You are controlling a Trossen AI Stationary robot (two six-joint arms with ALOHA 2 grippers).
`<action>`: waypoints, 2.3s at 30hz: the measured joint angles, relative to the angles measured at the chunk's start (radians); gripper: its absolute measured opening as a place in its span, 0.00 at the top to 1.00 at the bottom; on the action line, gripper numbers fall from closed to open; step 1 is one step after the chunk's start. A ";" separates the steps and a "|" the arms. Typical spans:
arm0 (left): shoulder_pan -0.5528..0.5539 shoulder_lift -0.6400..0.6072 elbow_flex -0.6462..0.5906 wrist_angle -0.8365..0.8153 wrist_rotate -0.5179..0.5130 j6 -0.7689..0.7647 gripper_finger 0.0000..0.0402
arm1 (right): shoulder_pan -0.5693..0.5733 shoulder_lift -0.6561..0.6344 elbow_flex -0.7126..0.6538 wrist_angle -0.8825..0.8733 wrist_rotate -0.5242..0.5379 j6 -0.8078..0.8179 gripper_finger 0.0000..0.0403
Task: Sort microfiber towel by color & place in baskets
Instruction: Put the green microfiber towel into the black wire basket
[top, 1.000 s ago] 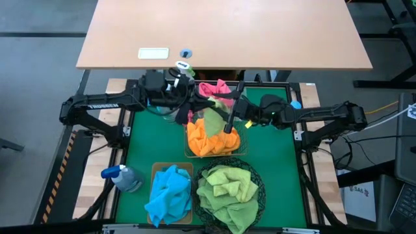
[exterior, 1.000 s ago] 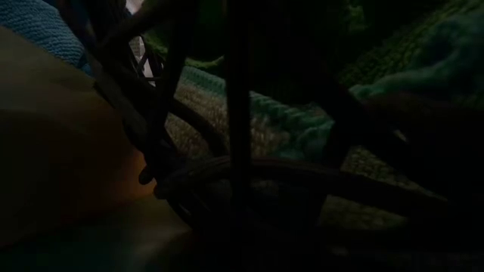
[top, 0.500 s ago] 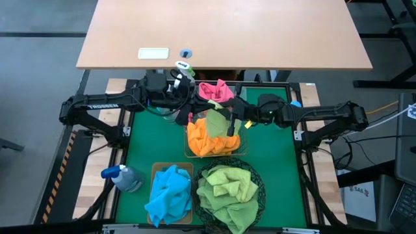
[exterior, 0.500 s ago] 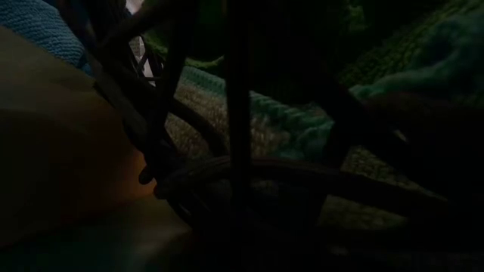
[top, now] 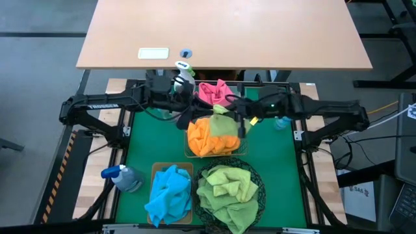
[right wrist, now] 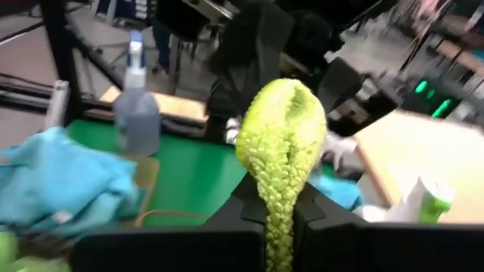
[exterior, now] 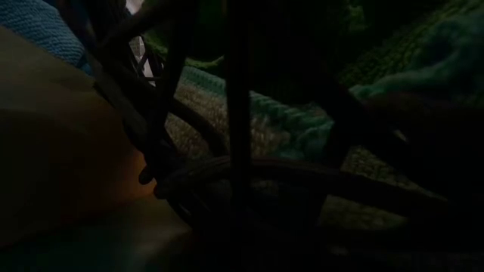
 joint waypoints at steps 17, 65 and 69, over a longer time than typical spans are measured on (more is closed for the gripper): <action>0.045 0.000 0.000 -0.259 -0.026 0.097 0.73 | 0.311 0.000 0.244 -0.192 -0.047 0.205 0.99; 0.039 0.000 0.000 -0.273 0.176 0.096 0.73 | 0.604 0.490 0.210 -0.060 0.079 0.499 0.97; 0.039 0.000 0.000 -0.273 0.176 0.096 0.73 | 0.597 0.522 0.210 -0.060 0.075 0.519 0.96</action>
